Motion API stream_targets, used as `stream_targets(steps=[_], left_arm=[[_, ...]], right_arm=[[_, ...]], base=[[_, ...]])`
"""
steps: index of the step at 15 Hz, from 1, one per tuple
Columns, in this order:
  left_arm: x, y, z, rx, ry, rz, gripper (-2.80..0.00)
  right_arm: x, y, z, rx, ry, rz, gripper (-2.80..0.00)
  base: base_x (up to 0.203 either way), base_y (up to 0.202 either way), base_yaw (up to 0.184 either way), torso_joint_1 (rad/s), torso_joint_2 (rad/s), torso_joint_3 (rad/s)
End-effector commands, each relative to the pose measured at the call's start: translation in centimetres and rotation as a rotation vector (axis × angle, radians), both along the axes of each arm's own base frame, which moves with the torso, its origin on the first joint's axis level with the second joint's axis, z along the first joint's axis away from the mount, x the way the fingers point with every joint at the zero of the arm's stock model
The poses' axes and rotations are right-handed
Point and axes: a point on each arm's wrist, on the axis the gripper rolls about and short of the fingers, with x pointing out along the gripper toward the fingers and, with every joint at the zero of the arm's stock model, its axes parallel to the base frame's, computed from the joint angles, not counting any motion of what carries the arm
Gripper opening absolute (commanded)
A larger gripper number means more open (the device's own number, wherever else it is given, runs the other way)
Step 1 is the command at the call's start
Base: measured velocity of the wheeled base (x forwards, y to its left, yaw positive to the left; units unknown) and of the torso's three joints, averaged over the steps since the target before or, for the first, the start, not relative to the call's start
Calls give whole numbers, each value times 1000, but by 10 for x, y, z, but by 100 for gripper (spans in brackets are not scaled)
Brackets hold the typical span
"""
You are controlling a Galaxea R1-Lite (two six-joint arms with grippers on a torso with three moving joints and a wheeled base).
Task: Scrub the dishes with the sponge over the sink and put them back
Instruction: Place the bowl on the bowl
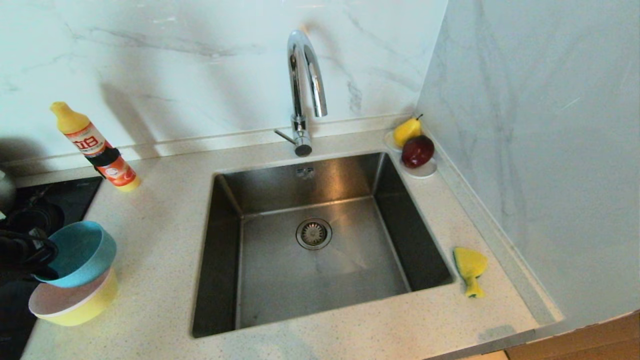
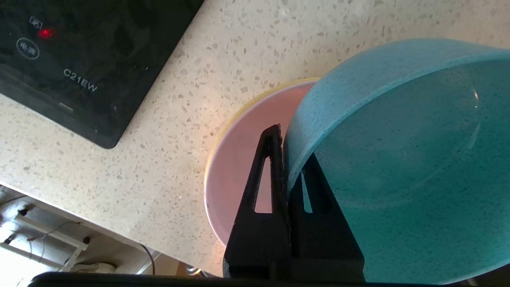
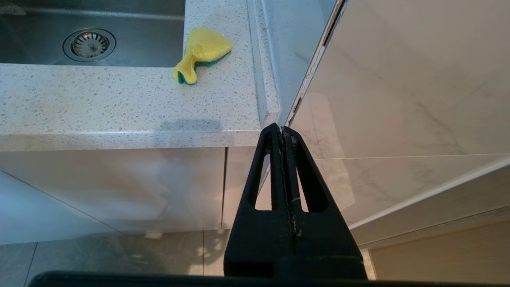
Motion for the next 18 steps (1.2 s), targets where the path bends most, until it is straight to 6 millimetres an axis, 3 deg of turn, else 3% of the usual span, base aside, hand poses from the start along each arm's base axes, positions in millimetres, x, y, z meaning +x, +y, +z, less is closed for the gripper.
stream_targets(steps=[1, 18], left_arm=[[-5, -4, 4, 2, -8, 1, -280], [-33, -8, 0, 13, 24, 3, -280]], right_arm=[[0, 0, 0, -1, 0, 1, -280], [0, 0, 0, 0, -1, 1, -280]], base=[[0, 0, 0, 0, 0, 0], [0, 0, 0, 0, 0, 0]])
